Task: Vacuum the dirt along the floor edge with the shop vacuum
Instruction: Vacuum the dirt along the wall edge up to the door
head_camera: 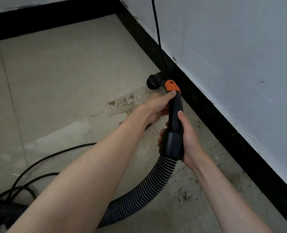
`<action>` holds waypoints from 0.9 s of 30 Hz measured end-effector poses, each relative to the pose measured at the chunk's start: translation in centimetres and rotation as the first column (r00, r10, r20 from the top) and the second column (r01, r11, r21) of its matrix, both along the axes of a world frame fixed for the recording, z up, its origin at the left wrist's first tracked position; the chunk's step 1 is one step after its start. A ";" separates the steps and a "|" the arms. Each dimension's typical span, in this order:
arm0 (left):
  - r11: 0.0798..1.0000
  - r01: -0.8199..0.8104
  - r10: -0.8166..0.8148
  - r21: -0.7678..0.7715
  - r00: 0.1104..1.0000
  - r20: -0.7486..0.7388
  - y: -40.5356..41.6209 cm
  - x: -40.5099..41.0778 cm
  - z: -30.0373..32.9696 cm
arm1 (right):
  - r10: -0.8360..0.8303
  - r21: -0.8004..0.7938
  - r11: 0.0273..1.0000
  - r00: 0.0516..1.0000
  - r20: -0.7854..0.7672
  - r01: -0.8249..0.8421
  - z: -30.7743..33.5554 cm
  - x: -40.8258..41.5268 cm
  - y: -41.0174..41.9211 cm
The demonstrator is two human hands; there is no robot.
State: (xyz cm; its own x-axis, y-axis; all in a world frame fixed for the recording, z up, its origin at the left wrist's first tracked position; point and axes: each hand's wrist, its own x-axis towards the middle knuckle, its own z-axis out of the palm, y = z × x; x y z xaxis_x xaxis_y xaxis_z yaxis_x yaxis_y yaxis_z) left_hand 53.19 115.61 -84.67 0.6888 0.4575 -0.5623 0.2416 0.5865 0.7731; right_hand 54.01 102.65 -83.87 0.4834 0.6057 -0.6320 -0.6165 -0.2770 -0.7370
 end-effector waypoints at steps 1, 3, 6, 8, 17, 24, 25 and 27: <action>1.000 -0.006 0.006 0.000 1.000 -0.010 -0.1 -0.3 0.2 | 0.006 -0.008 1.000 1.000 0.004 -0.006 0.0 -0.2 0.0; 1.000 -0.027 0.027 0.011 0.999 -0.028 -0.3 -0.8 0.5 | 0.019 -0.024 1.000 1.000 0.018 -0.018 0.0 -0.6 -0.1; 0.999 -0.044 0.046 0.030 0.997 -0.059 -0.7 -1.4 1.0 | 0.031 -0.025 0.999 1.000 0.000 -0.031 0.2 -1.3 -0.3; 0.998 -0.042 0.046 0.052 0.995 -0.090 -0.8 -1.8 1.3 | 0.049 -0.026 0.998 0.999 0.003 -0.049 0.3 -1.8 -0.4; 0.992 -0.124 0.124 0.011 0.989 -0.079 -0.7 -6.3 1.6 | 0.178 -0.073 0.982 0.983 0.037 -0.175 1.1 -4.8 -0.6; 0.989 -0.149 0.148 -0.012 0.985 -0.093 -1.1 -10.3 1.6 | 0.247 -0.084 0.966 0.969 0.012 -0.245 1.6 -7.7 -1.0; 0.988 -0.157 0.155 -0.009 0.984 -0.091 -1.1 -10.9 1.6 | 0.257 -0.084 0.963 0.967 0.002 -0.256 1.7 -8.1 -1.1; 0.986 -0.169 0.167 -0.010 0.982 -0.084 -1.2 -12.0 1.5 | 0.278 -0.085 0.957 0.960 -0.017 -0.278 1.8 -8.9 -1.2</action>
State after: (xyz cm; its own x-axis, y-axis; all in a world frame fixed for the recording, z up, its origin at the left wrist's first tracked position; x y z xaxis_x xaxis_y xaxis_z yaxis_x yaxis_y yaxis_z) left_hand 41.21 114.39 -83.14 0.5537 0.5525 -0.6231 0.2011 0.6373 0.7439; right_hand 45.15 101.46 -82.05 0.3002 0.6592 -0.6894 -0.5099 -0.5000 -0.7001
